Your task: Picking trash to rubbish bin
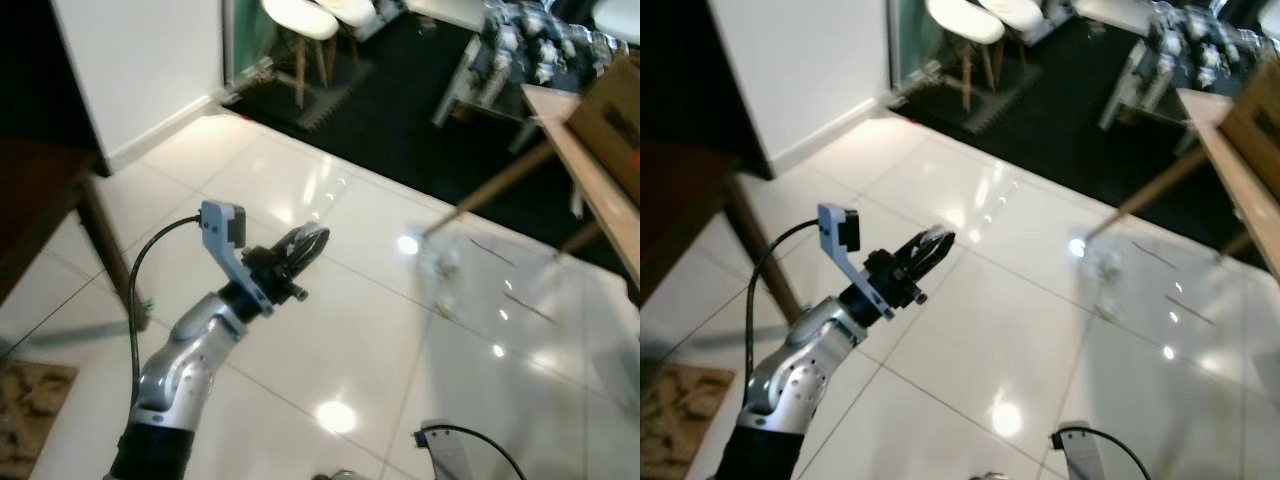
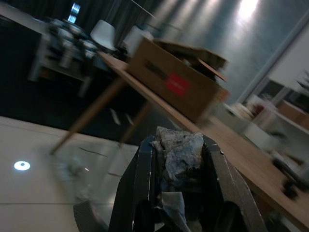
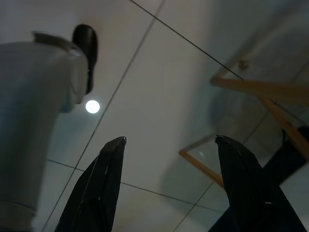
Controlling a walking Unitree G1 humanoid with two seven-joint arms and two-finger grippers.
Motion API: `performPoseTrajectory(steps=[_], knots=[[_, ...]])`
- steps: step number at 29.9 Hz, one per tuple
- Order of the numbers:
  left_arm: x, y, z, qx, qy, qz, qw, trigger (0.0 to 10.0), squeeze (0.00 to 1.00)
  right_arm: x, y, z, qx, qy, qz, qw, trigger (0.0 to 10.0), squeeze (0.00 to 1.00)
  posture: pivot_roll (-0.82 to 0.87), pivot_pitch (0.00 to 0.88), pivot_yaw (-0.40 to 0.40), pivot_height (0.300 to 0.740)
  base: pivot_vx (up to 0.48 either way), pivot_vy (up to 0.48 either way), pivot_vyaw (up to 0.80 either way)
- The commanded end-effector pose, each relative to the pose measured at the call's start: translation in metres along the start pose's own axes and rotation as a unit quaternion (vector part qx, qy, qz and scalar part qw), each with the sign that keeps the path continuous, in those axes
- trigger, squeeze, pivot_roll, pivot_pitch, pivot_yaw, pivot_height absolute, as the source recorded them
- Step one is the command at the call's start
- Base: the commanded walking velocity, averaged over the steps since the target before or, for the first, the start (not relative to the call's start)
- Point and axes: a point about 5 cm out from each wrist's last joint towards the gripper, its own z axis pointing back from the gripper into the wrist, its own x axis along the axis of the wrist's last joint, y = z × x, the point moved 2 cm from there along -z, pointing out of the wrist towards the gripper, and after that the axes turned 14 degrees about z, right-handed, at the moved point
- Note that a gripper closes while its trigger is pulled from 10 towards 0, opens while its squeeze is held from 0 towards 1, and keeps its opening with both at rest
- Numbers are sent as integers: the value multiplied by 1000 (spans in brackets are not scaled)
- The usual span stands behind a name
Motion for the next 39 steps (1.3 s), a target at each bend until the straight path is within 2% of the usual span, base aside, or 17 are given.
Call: performPoseTrajectory(steps=[1, 16, 36, 39], knots=[[-5, -2, -1, -3, 7, -8, 1000, 10000, 0, -9, -1, 0, 0, 13, 5, 1000, 10000, 0, 198, 126, -98, 740, 0, 0, -800], [-9, 1, 4, 20, 20, -33, 999, 10000, 0, -10, 4, 0, 12, 14, 24, 1000, 10000, 0, 219, 151, -107, 740, 0, 0, -800], [6, 10, 2, 54, -12, -57, 997, 10000, 0, -1, 6, 0, 15, 4, 36, 999, 10000, 0, 229, 136, -108, 740, 0, 0, -800], [8, 9, 2, 47, -19, -47, 998, 10000, 0, 1, 6, 0, 11, -1, 35, 999, 10000, 0, 229, 136, -108, 740, 0, 0, 0]])
